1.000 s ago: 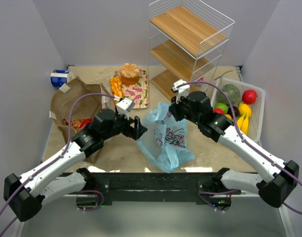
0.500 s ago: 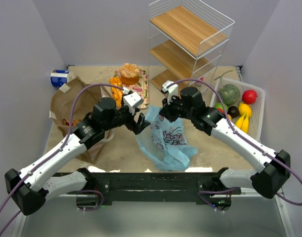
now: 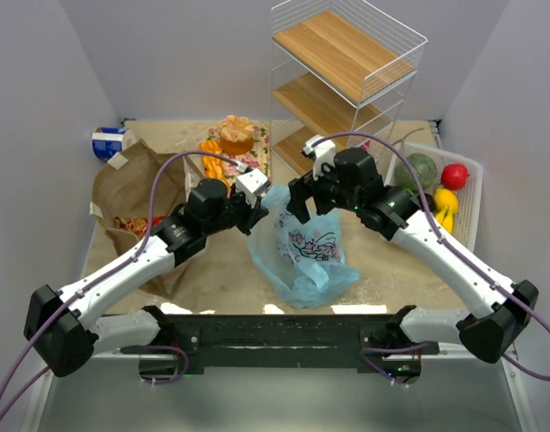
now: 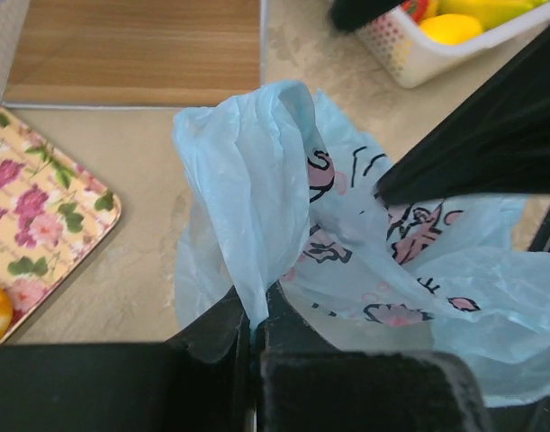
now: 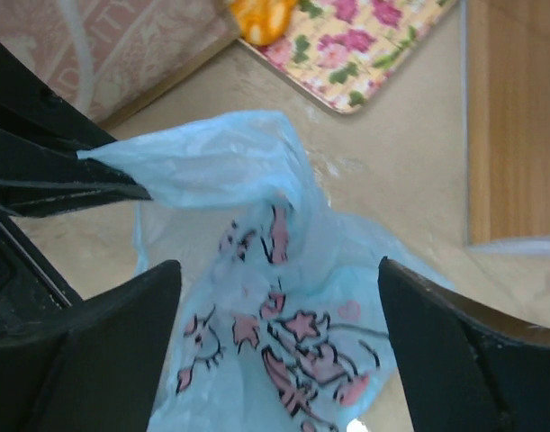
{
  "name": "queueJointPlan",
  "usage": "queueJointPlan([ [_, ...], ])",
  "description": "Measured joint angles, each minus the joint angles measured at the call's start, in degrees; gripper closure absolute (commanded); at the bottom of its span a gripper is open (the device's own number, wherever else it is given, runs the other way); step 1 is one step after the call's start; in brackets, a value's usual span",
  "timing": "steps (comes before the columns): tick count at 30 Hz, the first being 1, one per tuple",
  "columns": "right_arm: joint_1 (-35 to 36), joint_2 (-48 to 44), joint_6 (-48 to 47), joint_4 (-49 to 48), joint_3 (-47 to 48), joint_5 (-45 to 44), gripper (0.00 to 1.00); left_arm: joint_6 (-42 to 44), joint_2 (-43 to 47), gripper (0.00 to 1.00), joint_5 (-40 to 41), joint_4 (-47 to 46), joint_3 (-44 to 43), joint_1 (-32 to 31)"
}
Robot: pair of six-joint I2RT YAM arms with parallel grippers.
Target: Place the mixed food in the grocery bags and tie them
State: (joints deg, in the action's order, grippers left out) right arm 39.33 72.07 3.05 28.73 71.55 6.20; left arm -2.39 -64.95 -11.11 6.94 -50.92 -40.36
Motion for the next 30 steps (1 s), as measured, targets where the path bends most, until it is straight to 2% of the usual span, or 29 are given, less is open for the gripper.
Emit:
queueJointPlan([
  [3, -2.2, -1.4, 2.7, 5.7, 4.2, -4.5, 0.01, 0.1, -0.9, 1.00, 3.1, 0.0, 0.0, 0.2],
  [7, -10.4, -5.9, 6.3, 11.0, 7.5, -9.8, 0.01, 0.1, 0.1, 1.00, 5.5, -1.0, 0.6, 0.2],
  [9, -15.2, -8.2, 8.2, 12.8, 8.1, -12.1, 0.03, 0.1, 1.5, 1.00, 6.1, -1.2, 1.6, 0.3],
  [11, -20.6, -9.6, 9.6, 13.3, 7.6, -12.8, 0.08, 0.1, 2.6, 1.00, 6.3, -1.3, 2.1, 0.3],
  [15, -33.2, -9.8, 11.5, 11.7, 1.5, -10.9, 0.14, 0.0, 4.9, 1.00, 6.4, -1.7, 3.2, 0.4],
  [19, -42.7, -5.6, 13.9, 6.9, -8.8, -7.9, 0.20, -0.2, 5.7, 1.00, 6.0, -2.3, 3.5, 0.4],
  [25, -48.5, -0.8, 17.0, 1.5, -18.9, -4.9, 0.20, -0.6, 5.7, 1.00, 5.6, -2.6, 3.8, 0.5],
  [30, -49.5, -0.4, 18.6, -3.3, -21.6, -4.7, 0.21, -1.0, 5.5, 1.00, 5.3, -2.6, 3.8, 0.5],
])
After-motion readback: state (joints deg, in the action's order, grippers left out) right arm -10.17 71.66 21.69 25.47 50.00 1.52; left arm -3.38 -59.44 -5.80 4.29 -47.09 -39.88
